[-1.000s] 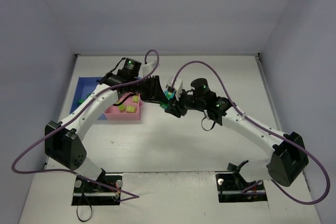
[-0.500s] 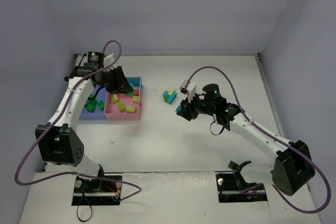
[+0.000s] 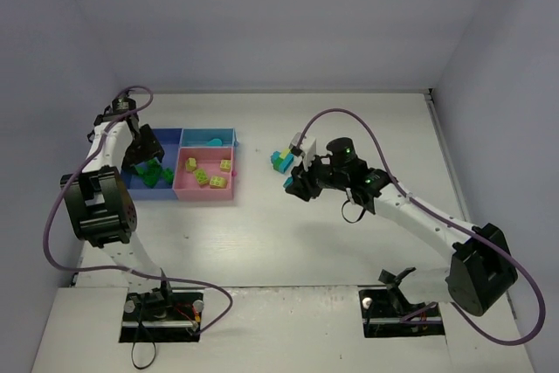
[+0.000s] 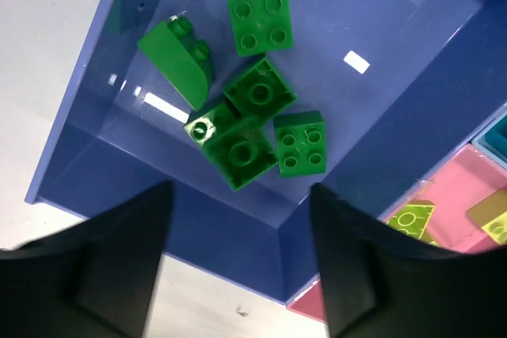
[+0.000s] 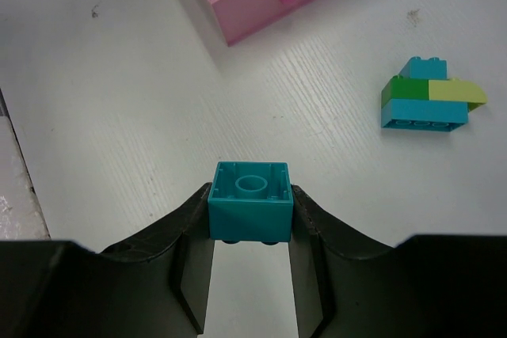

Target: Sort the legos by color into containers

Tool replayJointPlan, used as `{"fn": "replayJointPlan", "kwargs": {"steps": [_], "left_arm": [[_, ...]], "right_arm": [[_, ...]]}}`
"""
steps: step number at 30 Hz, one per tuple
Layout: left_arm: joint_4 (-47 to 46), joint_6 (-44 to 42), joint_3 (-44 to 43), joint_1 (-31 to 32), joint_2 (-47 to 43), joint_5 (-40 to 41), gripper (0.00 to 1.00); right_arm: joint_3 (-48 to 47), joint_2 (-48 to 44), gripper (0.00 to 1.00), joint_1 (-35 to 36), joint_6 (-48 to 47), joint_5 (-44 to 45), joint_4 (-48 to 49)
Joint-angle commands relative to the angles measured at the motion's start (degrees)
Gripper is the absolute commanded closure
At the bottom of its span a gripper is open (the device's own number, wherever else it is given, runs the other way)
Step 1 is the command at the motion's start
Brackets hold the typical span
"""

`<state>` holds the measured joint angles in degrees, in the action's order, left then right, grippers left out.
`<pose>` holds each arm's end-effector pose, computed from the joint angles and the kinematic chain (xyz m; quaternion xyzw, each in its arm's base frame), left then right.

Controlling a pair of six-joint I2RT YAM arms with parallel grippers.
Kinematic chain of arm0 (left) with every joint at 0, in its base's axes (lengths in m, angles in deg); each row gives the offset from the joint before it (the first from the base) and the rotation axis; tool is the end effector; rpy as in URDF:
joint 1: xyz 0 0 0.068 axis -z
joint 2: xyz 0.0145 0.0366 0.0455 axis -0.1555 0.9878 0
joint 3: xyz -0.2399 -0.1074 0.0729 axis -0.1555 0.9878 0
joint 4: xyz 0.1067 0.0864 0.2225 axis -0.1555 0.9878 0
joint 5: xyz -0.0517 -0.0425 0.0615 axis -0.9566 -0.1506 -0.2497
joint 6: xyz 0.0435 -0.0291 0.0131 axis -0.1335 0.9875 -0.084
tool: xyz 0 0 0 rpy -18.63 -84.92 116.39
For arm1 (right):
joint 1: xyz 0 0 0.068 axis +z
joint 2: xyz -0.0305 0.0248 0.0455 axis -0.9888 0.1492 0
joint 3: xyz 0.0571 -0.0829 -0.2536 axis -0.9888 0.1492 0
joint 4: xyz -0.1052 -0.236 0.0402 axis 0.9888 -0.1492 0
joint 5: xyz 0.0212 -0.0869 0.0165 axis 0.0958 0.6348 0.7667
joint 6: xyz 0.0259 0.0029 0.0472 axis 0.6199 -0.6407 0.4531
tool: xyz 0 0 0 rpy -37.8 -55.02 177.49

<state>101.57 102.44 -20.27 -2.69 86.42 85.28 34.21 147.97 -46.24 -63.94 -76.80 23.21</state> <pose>0.3700 0.0763 0.2546 -0.3089 0.9225 -0.0253 0.2299 0.2294 0.1845 0.2840 -0.4475 0.6615 0.3385 0.4975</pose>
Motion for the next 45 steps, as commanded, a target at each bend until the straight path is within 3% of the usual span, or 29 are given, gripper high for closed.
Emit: {"fn": "replayJointPlan", "kwargs": {"steps": [1,5,8,9,12,16,23,27,36,45], "left_arm": [[-2.16,1.05,-2.77,0.21,-4.01,2.39,0.34],[-1.73,1.31,-2.59,0.83,-8.05,-2.25,0.26],[-0.85,0.96,-2.59,3.02,-12.71,-10.59,0.26],[-0.76,1.05,-2.68,3.98,-13.76,-17.58,0.26],[-0.67,1.40,-2.50,10.21,-18.33,-27.89,0.26],[-1.37,3.41,-1.80,23.55,-19.66,-39.17,0.26],[-8.31,7.37,-0.31,37.46,-20.80,-41.73,0.26],[-11.57,9.75,0.40,39.85,-19.75,-42.27,0.26],[-8.85,8.43,1.19,41.17,-16.06,-39.97,0.27],[-8.23,8.43,1.45,42.57,-13.34,-42.35,0.46]], "right_arm": [[-3.98,1.19,1.00,1.03,0.29,-0.13,3.47],[-5.21,1.98,1.00,2.26,0.02,-1.27,4.26],[-6.70,2.16,0.99,3.05,-0.76,-2.94,4.88],[-7.14,2.25,0.99,3.14,-1.12,-3.12,4.88],[-8.99,2.86,0.96,3.40,-2.61,-4.18,4.09],[-10.57,3.83,0.95,3.41,-4.72,-6.28,3.03],[-11.45,4.36,0.93,3.76,-6.04,-8.40,1.36],[-11.98,4.45,0.93,3.84,-6.04,-8.40,1.36],[-11.81,3.31,0.92,3.93,-5.60,-8.22,1.36],[-11.45,2.42,0.92,4.02,-5.34,-7.08,1.36]]}}
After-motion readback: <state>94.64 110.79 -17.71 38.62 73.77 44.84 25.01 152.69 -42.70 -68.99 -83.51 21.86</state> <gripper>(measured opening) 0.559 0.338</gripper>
